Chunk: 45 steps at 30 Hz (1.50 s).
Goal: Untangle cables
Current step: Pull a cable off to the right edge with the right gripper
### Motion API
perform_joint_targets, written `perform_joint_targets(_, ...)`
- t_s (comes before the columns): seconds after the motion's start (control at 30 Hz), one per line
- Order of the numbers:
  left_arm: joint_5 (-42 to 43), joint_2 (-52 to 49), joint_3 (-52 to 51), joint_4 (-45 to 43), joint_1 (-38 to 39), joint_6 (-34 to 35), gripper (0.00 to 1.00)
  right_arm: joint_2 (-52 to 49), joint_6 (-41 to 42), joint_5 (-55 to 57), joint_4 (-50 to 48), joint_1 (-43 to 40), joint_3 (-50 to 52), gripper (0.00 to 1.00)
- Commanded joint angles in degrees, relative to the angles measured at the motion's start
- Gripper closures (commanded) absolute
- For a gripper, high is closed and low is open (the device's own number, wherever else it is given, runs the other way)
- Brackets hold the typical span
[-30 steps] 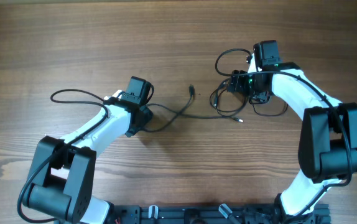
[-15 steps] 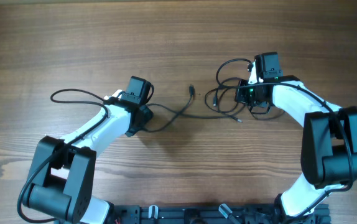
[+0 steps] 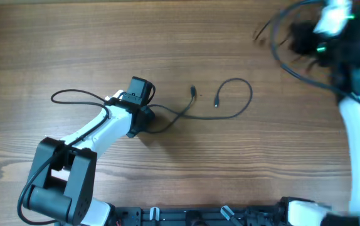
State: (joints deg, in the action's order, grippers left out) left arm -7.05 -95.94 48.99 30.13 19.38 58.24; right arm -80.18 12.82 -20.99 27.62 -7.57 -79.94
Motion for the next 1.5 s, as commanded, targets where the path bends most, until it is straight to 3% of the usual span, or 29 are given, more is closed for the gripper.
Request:
perform_joint_targets(0.0, -0.31, -1.25, -1.36, 0.74, -0.48, 0.72, 0.43, 3.69, -1.31, 2.58, -7.21, -4.52, -0.85, 0.96)
perform_joint_targets(0.1, -0.31, -1.25, -1.36, 0.79, -0.48, 0.72, 0.05, 0.04, -1.29, 10.93, -13.99, -7.26, -0.85, 0.96)
perform_joint_targets(0.13, -0.31, -1.25, -1.36, 0.74, -0.48, 0.72, 0.00, -1.29, -1.25, 11.65, -15.63, -7.80, -0.85, 0.96)
perform_joint_targets(0.4, -0.31, -1.25, -1.36, 0.72, -0.48, 0.74, 0.00, -22.64, -0.81, 18.69, -38.86, -15.85, -2.27, 0.95)
perform_joint_targets(0.6, -0.31, -1.25, -1.36, 0.74, -0.48, 0.74, 0.00, -48.11, 0.83, 18.71, -36.79, -21.55, -22.45, 0.95)
perform_joint_targets(0.83, -0.31, -1.25, -1.36, 0.72, -0.48, 0.74, 0.00, -58.58, 3.82, 13.00, -33.73, -21.94, -25.33, 0.95)
perform_joint_targets(0.87, -0.31, -1.25, -1.36, 0.72, -0.48, 0.74, 0.00, -58.82, 3.82, 13.09, -31.76, -21.55, -25.33, 0.85)
perform_joint_targets(0.9, -0.31, -1.25, -1.36, 0.74, -0.48, 0.72, 0.00, -58.80, 3.89, 13.60, -29.75, -21.31, -25.33, 0.48)
perform_joint_targets(0.93, -0.31, -1.25, -1.36, 0.72, -0.48, 0.72, 0.00, -58.42, 4.35, 13.70, -27.34, -21.31, -25.33, 0.00)
perform_joint_targets(1.1, -0.31, -1.25, -1.36, 0.74, -0.48, 0.74, 0.00, -52.57, 13.40, 13.70, -15.87, -22.86, -25.35, 0.01)
perform_joint_targets(1.27, -0.31, -1.25, -1.36, 0.72, -0.48, 0.74, 0.00, -40.65, 13.99, 13.68, -4.39, -22.77, -25.35, 0.00)
perform_joint_targets(1.47, -0.31, -1.25, -1.36, 0.72, -0.48, 0.72, 0.00, -28.61, 22.05, 7.87, 18.86, -18.40, -25.35, 0.00)
